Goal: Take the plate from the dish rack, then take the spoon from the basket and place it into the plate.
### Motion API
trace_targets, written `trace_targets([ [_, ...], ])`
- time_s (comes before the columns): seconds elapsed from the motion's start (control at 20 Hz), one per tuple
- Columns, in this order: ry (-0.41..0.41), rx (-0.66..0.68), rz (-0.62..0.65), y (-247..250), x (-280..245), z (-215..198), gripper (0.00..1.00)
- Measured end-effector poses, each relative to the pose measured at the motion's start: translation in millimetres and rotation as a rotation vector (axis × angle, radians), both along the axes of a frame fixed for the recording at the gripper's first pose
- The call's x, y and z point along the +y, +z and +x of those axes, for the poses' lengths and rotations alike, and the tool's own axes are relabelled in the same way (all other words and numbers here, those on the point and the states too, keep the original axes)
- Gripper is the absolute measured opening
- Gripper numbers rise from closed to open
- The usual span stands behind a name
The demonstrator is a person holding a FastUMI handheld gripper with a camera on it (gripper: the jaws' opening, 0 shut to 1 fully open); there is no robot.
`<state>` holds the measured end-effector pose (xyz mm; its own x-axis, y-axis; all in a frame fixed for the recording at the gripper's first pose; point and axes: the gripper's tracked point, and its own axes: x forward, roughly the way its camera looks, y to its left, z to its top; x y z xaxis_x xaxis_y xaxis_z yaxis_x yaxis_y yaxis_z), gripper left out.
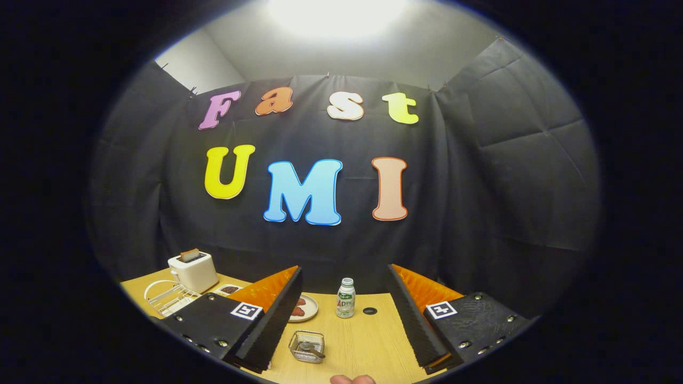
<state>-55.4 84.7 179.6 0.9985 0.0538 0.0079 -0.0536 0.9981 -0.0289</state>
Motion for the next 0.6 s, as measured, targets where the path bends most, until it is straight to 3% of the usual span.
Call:
trace_targets([
  [0.45,0.058,0.037,-0.012,20,64,14,0.96],
  [0.6,0.043,0.094,0.009,16,81,18,0.96],
])
